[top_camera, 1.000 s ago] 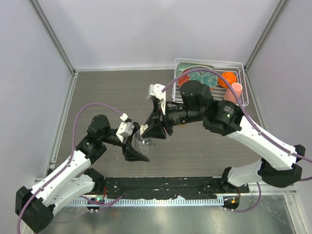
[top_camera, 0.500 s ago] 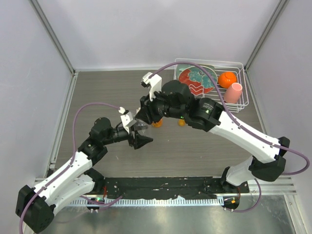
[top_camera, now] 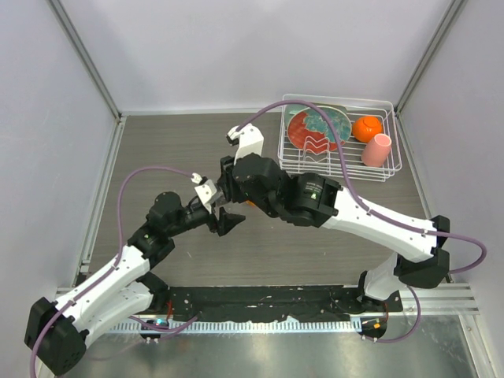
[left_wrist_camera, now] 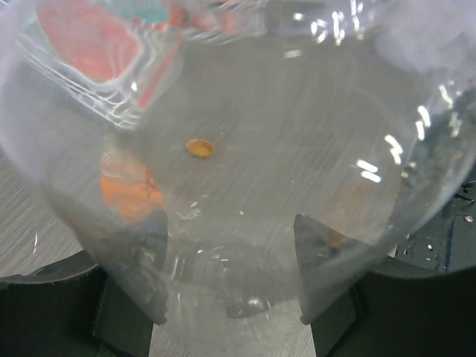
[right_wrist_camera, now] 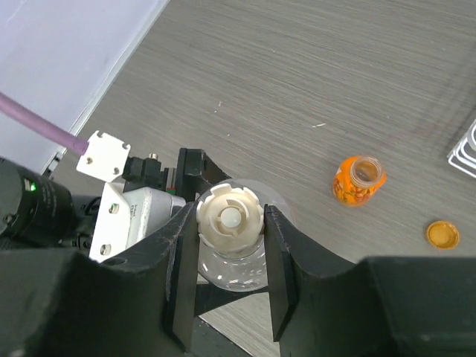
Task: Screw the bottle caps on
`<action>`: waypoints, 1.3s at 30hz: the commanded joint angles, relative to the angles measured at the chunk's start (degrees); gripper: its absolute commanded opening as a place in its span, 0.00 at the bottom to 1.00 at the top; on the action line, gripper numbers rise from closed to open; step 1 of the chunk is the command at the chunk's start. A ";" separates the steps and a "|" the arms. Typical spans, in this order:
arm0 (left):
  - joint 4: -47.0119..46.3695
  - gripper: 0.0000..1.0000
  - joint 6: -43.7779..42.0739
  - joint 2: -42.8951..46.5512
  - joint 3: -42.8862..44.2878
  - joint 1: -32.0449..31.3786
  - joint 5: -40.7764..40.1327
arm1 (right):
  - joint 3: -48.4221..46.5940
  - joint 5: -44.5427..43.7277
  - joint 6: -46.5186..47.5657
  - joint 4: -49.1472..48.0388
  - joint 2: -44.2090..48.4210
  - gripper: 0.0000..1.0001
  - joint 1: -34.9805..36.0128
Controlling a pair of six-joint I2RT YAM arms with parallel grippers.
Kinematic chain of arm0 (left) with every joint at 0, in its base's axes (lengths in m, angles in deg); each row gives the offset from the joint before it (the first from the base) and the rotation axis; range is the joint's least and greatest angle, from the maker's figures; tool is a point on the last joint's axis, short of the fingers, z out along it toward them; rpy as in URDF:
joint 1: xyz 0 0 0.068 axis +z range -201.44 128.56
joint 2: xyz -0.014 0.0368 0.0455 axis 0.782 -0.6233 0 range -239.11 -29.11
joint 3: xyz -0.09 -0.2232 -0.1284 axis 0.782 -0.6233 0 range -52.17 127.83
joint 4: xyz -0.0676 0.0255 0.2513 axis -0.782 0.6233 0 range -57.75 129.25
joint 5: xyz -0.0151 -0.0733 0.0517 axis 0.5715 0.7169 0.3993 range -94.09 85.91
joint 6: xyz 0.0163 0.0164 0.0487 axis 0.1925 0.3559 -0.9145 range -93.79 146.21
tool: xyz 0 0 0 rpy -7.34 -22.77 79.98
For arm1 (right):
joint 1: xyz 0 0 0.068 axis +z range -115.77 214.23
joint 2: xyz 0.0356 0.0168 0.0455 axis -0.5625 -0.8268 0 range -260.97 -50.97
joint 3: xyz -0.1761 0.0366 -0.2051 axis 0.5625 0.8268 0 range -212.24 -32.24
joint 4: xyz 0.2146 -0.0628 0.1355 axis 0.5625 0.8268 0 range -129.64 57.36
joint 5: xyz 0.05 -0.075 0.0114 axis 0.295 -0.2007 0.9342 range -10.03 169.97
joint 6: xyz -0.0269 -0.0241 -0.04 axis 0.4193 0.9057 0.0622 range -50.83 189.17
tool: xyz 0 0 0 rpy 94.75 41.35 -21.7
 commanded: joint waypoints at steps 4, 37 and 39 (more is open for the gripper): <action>-12.91 0.00 -2.67 3.39 3.36 0.11 -2.68 | 3.82 -12.01 -10.83 10.09 -2.37 0.01 0.54; 0.90 0.09 -11.20 5.42 6.89 0.11 7.26 | 4.36 -11.85 -14.01 4.02 -0.86 0.43 -4.39; 0.90 0.10 -11.55 5.15 6.89 0.11 6.82 | 3.22 -10.62 -13.92 4.29 -1.66 0.55 -4.39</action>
